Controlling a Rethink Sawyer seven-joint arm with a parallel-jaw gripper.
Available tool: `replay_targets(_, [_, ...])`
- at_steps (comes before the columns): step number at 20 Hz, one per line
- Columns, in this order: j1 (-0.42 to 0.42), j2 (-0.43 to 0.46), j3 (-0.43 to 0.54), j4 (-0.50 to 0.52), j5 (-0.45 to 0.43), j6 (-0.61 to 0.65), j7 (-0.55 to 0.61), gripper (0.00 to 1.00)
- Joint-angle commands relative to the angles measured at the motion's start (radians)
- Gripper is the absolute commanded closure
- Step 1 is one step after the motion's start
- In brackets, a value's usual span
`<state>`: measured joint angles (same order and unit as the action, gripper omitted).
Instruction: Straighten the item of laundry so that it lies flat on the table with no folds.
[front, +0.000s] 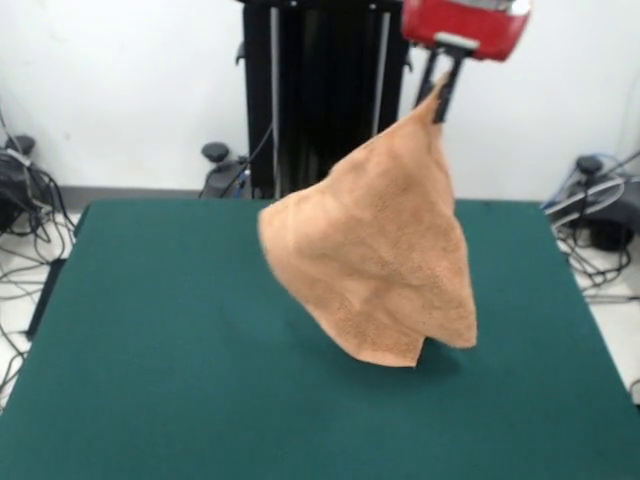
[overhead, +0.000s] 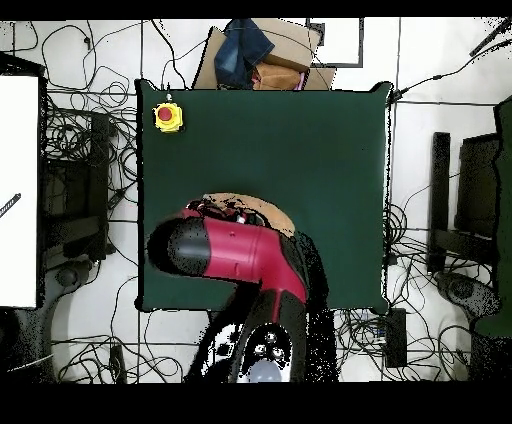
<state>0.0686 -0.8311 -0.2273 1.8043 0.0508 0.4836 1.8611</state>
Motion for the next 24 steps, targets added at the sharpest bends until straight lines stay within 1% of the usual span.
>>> replay_targets(1, [-0.042, 0.037, 0.112, 0.139, 0.010, -0.059, 0.116, 1.00])
replay_targets(6, [-0.036, 0.044, 0.117, 0.151, 0.018, -0.073, 0.140, 1.00])
replay_targets(9, [0.013, 0.036, 0.083, 0.145, 0.026, -0.045, 0.184, 1.00])
replay_targets(11, [0.030, 0.040, 0.072, 0.145, 0.030, -0.038, 0.200, 1.00])
replay_targets(13, [0.032, 0.061, 0.071, 0.140, 0.022, -0.051, 0.191, 1.00])
replay_targets(17, [0.020, 0.097, 0.082, 0.169, 0.025, -0.128, 0.199, 1.00])
replay_targets(21, [0.029, 0.105, 0.085, 0.206, 0.039, -0.172, 0.227, 1.00])
replay_targets(24, [0.032, 0.109, 0.082, 0.213, 0.047, -0.178, 0.231, 1.00])
